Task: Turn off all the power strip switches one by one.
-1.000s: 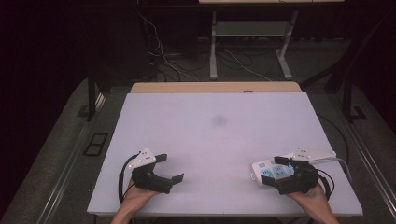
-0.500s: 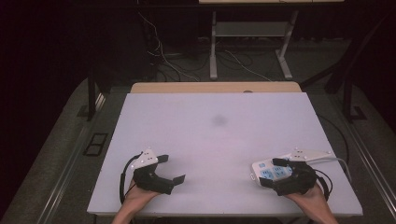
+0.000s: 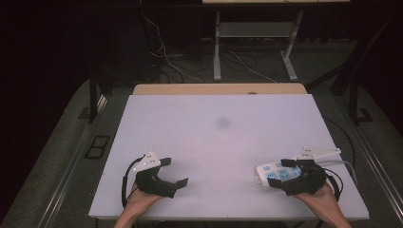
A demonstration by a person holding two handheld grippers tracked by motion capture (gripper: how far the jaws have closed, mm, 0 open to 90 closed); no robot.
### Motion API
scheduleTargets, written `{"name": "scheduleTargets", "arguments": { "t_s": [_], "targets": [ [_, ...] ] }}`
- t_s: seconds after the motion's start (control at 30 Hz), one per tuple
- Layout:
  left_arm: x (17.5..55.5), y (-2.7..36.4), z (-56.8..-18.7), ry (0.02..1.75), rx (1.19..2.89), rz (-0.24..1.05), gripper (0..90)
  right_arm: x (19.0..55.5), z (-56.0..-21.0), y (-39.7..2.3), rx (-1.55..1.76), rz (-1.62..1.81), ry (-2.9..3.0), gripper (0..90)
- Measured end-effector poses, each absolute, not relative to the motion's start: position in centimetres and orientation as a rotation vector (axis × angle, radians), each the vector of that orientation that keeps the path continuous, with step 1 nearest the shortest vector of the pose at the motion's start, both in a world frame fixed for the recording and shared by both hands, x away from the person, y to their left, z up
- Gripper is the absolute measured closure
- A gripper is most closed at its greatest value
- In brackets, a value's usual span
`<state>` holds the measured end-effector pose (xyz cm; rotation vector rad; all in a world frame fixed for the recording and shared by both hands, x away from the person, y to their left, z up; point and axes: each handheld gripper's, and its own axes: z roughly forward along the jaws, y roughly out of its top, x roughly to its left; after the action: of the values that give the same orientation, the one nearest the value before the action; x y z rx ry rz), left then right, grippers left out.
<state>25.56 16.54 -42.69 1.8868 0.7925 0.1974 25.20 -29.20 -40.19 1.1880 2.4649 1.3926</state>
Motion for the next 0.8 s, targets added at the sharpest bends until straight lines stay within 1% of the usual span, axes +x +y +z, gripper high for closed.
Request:
{"name": "scheduleTargets", "arguments": {
  "t_s": [0.8],
  "targets": [
    [25.6, 16.4, -42.7, 0.786, 1.897, 0.188, 0.0, 26.8, -38.0, -31.2, 1.197, 1.282, 2.508, 1.4]
  ]
}}
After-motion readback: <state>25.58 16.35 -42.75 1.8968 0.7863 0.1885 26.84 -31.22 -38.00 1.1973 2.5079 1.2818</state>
